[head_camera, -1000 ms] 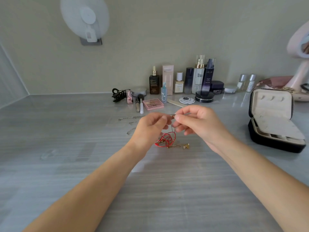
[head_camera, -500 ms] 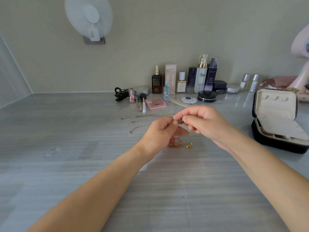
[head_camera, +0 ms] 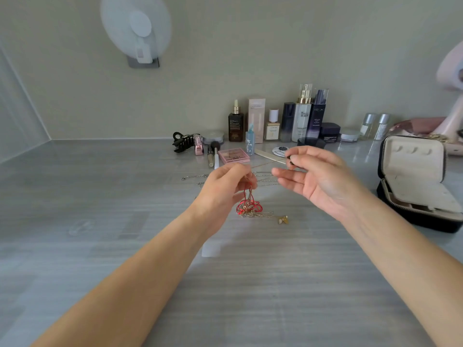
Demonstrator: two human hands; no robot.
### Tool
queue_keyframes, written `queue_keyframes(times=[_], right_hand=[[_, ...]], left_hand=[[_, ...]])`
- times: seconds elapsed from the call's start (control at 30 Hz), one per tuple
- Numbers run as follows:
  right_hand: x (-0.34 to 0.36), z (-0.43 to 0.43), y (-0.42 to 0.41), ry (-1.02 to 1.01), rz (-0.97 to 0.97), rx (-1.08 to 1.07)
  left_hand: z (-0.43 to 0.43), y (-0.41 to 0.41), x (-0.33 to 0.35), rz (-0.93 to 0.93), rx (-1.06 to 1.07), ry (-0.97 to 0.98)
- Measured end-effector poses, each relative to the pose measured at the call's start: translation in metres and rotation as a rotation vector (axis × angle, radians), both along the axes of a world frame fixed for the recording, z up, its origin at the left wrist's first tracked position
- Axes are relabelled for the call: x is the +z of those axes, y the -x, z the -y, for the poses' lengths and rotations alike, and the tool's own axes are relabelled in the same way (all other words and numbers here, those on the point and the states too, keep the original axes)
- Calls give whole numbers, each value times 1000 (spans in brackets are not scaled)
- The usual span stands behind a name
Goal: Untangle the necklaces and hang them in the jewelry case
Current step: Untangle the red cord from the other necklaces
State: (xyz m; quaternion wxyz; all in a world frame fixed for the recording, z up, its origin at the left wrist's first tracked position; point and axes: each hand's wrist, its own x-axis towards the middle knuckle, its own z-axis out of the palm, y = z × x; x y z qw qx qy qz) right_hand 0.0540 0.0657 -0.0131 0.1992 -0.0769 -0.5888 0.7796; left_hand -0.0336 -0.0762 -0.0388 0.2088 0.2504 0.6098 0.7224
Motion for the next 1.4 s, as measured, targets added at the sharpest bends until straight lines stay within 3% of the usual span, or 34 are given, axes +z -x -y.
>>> queue_keyframes(times=[0.17, 0.5, 0.9, 1.0, 1.27, 1.4], right_hand=[[-5, -1, 2, -29, 10, -12], [-8, -8, 1, -303, 44, -32], [-4, -10, -1, -595, 61, -170], [-3, -9, -2, -703, 85, -191], [-9, -9, -5, -822, 333, 333], [-12, -6, -6, -816, 328, 411]], left_hand=[[1, 3, -3, 43, 34, 6], [5, 10, 4, 179, -30, -146], [14, 19, 4, -103, 0, -7], [15, 17, 6, -102, -7, -16], [8, 4, 1, -10, -147, -33], [6, -1, -1, -110, -158, 58]])
